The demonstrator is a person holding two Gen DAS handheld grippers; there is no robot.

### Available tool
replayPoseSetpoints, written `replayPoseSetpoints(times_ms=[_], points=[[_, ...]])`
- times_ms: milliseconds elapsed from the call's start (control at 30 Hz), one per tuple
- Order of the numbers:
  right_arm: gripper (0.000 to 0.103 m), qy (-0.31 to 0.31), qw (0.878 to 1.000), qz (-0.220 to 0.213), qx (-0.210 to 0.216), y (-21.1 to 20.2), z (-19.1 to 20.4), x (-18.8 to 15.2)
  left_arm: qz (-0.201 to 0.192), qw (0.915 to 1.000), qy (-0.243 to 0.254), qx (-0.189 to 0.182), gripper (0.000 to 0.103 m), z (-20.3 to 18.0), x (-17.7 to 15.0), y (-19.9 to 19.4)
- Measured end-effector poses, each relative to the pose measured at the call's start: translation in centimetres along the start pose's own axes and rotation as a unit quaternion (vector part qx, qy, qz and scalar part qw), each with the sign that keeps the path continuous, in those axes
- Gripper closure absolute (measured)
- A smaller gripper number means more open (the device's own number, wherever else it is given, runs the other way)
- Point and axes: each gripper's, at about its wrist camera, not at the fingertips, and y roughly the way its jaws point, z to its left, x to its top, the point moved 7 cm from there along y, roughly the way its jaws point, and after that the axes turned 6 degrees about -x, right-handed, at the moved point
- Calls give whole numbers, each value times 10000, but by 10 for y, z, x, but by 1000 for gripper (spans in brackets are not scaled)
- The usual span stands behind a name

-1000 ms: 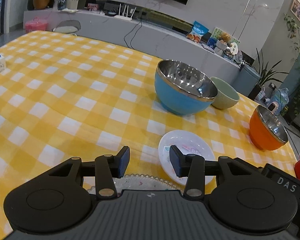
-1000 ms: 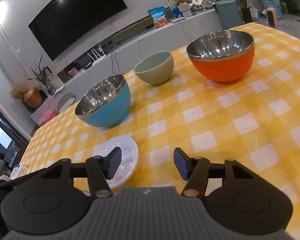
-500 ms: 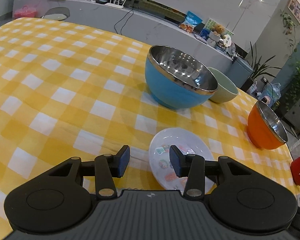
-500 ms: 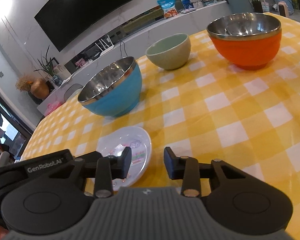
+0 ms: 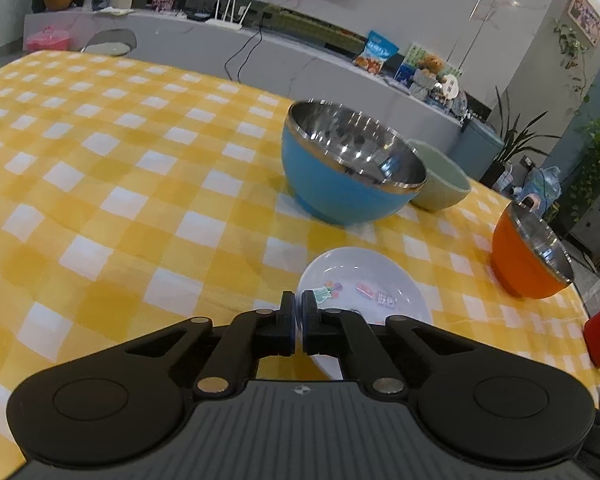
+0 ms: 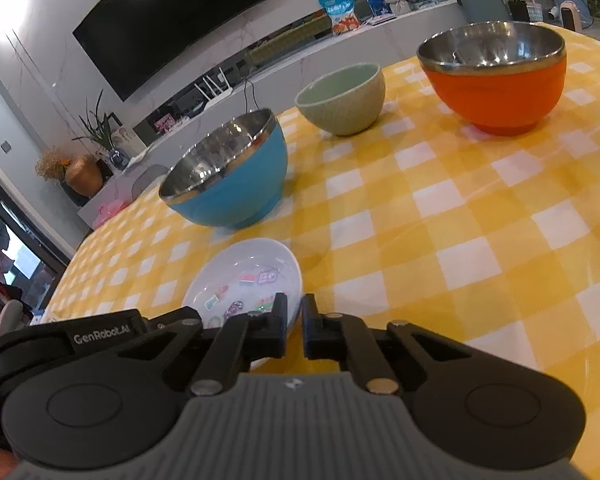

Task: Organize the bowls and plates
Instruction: 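Close the left gripper on the sticker plate rim while the right gripper closes too, then carry the sticker plate with both grippers and lower it onto the glass plate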

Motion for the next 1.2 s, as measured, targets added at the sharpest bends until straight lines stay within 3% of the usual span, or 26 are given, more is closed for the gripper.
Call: replayPoseSetpoints(times_ms=[467, 600, 800, 1200], points=[[99, 126, 9984, -220, 512, -33, 12, 9, -168, 9998, -78, 17, 101, -5, 11, -50], [99, 167, 9972, -71, 728, -45, 18, 3, -130, 9993, -351, -9, 101, 2, 8, -71], [99, 183, 9940, 149, 1065, -66, 27, -10, -182, 9992, -349, 97, 101, 7, 1, -103], [99, -346, 9901, 506, 1264, -90, 48, -42, -29, 9983, -505, 299, 101, 26, -28, -131]])
